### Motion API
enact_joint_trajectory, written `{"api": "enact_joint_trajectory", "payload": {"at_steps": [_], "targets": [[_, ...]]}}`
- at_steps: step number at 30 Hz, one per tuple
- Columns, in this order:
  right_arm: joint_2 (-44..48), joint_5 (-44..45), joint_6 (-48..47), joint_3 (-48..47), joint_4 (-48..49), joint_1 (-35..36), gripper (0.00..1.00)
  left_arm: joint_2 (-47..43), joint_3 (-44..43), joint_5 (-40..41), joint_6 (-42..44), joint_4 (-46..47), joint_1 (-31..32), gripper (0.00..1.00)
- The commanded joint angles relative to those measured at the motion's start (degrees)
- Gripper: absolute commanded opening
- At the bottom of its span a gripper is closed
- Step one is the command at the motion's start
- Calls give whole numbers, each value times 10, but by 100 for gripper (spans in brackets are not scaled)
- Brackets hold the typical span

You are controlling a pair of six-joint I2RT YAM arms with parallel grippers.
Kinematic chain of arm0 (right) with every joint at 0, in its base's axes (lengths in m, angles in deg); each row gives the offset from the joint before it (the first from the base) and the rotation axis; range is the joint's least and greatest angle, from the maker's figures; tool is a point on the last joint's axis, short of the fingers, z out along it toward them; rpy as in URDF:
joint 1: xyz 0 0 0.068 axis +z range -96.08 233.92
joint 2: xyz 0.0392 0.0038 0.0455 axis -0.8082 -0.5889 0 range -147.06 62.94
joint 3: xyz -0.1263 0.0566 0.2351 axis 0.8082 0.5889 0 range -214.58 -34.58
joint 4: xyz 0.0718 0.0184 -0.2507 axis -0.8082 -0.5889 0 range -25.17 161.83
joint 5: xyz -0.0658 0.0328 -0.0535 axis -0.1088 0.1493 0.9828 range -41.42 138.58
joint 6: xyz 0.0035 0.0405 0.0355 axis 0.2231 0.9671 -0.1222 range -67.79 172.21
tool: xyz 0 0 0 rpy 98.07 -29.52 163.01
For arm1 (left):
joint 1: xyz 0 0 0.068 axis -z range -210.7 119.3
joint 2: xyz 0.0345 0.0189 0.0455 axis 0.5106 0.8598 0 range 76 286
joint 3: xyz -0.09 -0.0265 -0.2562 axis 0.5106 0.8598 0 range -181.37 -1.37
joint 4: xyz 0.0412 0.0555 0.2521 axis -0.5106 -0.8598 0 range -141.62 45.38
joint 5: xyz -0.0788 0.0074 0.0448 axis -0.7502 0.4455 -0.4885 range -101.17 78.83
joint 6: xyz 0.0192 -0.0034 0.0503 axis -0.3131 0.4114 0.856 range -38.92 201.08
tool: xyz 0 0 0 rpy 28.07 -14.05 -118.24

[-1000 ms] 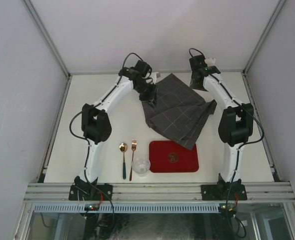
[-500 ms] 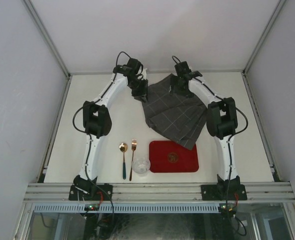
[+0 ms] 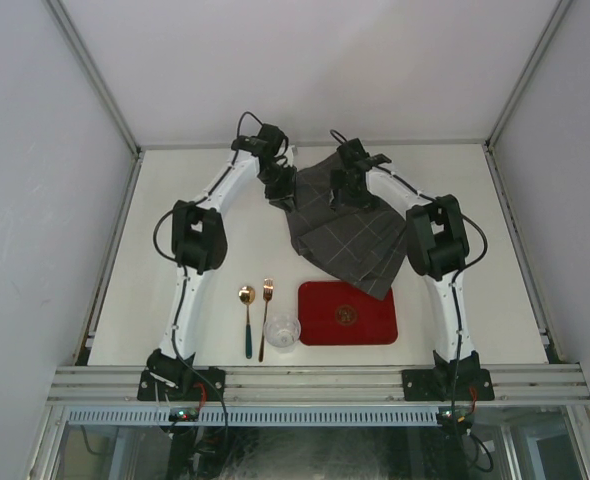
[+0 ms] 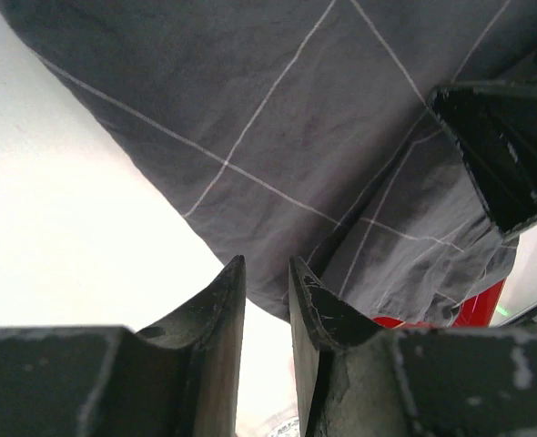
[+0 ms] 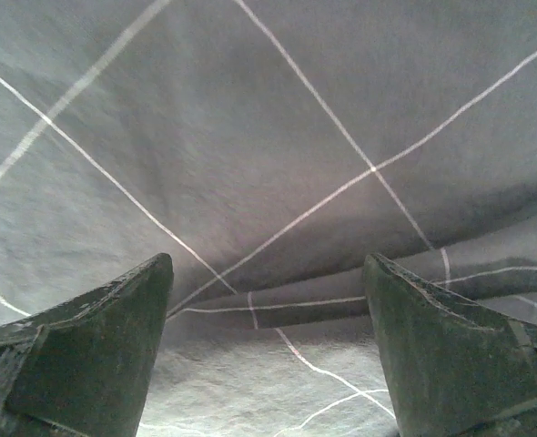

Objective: Set the dinner table for one person
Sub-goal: Flatten out the napkin at the center of the board.

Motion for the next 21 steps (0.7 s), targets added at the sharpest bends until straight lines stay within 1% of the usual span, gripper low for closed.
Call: {"api": "enact_joint_trajectory", "payload": {"at_steps": [1,13,18,21], "targets": [[45,13,3,28,11,10,86,19,-23,-23,-17,13,-2,30],[86,29,7,97,21,23,86,49,-16,-24,-15,3,10,32],[112,38,9,134,22,24,86,77,-37,-19,-8,-26,15,34],[127,44,12,156,24,22,87,81,-30,-18,-9,-30,15,34]]}}
